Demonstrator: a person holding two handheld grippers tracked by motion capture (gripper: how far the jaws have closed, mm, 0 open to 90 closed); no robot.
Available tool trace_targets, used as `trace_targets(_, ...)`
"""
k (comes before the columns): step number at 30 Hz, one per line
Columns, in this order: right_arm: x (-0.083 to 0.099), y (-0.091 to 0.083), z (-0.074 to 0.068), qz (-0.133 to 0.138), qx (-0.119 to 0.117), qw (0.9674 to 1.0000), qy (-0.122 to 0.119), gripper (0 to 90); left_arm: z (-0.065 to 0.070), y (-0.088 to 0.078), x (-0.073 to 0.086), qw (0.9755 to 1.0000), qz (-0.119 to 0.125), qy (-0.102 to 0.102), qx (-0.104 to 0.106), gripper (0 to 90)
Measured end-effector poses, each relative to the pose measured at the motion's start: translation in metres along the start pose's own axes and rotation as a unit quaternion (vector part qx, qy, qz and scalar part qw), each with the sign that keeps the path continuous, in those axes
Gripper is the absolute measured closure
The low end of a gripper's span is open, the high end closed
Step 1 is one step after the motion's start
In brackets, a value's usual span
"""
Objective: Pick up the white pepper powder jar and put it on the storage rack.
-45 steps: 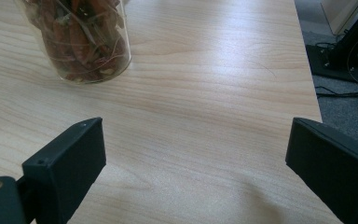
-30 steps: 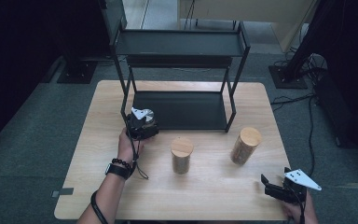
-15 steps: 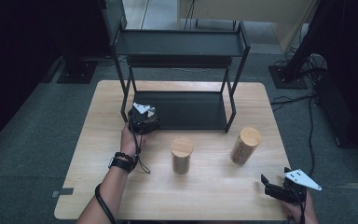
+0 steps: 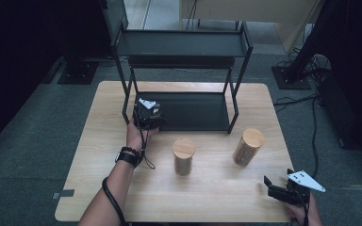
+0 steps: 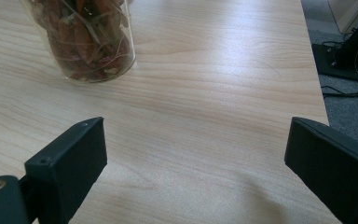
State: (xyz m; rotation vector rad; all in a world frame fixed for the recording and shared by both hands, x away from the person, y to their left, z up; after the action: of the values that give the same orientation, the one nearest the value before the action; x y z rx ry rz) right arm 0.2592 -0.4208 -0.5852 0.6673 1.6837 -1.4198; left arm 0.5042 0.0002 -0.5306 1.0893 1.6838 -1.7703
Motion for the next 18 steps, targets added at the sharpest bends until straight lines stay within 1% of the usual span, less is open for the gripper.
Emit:
trace_targets(3, 0.0, 0.0, 0.0, 0.0, -0.001, 1.0, 0.0, 5.2, -0.002, 0.004, -0.002, 1.0, 0.0, 0.0, -0.01, 30.9)
trace_targets(6, 0.0, 0.0, 0.0, 0.0, -0.002, 1.0, 0.001, 5.2, -0.007, 0.008, -0.001, 0.9998, -0.005, -0.004, -0.021, 30.9)
trace_targets(9, 0.0, 0.0, 0.0, 0.0, -0.003, 1.0, 0.001, 5.3, -0.012, 0.01, -0.001, 0.9997, -0.003, -0.013, -0.022, 30.9)
trace_targets(12, 0.0, 0.0, 0.0, 0.0, -0.003, 1.0, 0.001, 5.5, -0.011, 0.009, 0.0, 0.9996, -0.002, -0.008, -0.027, 30.6)
trace_targets(15, 0.0, 0.0, 0.0, -0.001, -0.004, 1.0, 0.001, 5.5, -0.009, 0.007, 0.003, 0.9997, -0.006, -0.006, -0.023, 30.1)
trace_targets(17, 0.0, 0.0, 0.0, 0.0, -0.003, 1.0, 0.001, 5.5, -0.008, 0.006, 0.005, 0.9997, -0.009, -0.005, -0.02, 27.3)
trace_targets(18, 0.0, 0.0, 0.0, 0.0, -0.002, 1.0, 0.001, 5.5, -0.007, 0.005, 0.008, 0.9997, -0.015, -0.005, -0.019, 25.9)
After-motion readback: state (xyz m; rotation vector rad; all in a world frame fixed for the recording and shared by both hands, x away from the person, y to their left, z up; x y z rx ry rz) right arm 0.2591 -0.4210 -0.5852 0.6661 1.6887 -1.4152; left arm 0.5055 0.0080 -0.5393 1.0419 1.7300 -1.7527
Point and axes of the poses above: each handheld gripper's, and its own axes: y roughly forward along the jaws, x roughly out of its underside, z roughly to its right, the point moved 10 cm from there along y, roughly forward along the jaws, and after that the axes turned 4 degrees about -x, right-handed, at the moved point
